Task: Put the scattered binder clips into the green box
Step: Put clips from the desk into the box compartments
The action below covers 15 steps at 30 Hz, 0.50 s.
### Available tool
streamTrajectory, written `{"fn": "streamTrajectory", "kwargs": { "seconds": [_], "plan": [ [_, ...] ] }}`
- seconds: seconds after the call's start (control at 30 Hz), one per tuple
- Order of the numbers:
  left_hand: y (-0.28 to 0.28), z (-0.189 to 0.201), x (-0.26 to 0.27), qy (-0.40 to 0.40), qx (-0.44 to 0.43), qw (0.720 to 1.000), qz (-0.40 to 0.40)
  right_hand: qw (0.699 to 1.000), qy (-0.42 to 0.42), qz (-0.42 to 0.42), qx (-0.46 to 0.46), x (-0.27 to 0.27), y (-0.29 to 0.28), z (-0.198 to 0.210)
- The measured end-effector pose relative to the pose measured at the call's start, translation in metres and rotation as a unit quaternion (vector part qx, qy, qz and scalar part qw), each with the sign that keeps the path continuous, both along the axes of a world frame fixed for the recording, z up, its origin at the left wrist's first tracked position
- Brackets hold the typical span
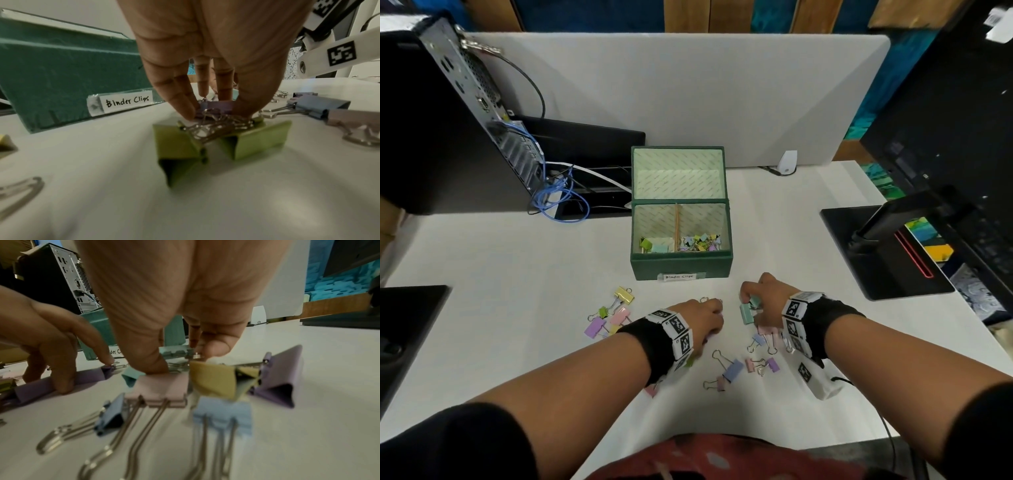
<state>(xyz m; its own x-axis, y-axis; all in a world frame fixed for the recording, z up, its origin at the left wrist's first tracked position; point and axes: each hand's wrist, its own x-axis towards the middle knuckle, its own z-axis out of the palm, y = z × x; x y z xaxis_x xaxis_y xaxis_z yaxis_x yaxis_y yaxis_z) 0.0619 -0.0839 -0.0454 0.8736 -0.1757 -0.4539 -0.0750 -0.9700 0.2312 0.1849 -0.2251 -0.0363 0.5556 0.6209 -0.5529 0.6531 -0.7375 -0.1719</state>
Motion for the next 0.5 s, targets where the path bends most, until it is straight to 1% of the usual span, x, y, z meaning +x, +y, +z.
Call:
{"fn": "streamTrajectory", "kwargs": {
  "seconds": [0.07, 0.13, 0.27, 0.4, 0.5],
  "plan": [
    [0.001, -0.001, 0.001, 0.001, 0.004, 1.0, -0.02, 1.0, -0.016, 0.003, -0.001, 0.001, 0.001, -0.001],
    [0.001, -0.001, 0.001, 0.01, 0.007, 1.0, -0.024, 1.0, -0.025, 0.005, -0.005, 0.003, 0.002, -0.002],
    [0.005, -0.004, -0.001, 0.008, -0.007, 1.0, 0.004, 0.999, -0.029, 0.024, -0.008, 0.006, 0.002, 0.0],
    [0.01, 0.0, -0.002, 0.015, -0.033, 0.999, 0.033, 1.0, -0.014, 0.009, 0.019, 0.008, 0.0, 0.001],
    [0.014, 0.011, -0.006, -0.025, -0.082, 0.993, 0.083, 0.999, 0.011, -0.013, 0.038, 0.007, 0.0, 0.006]
  ]
}}
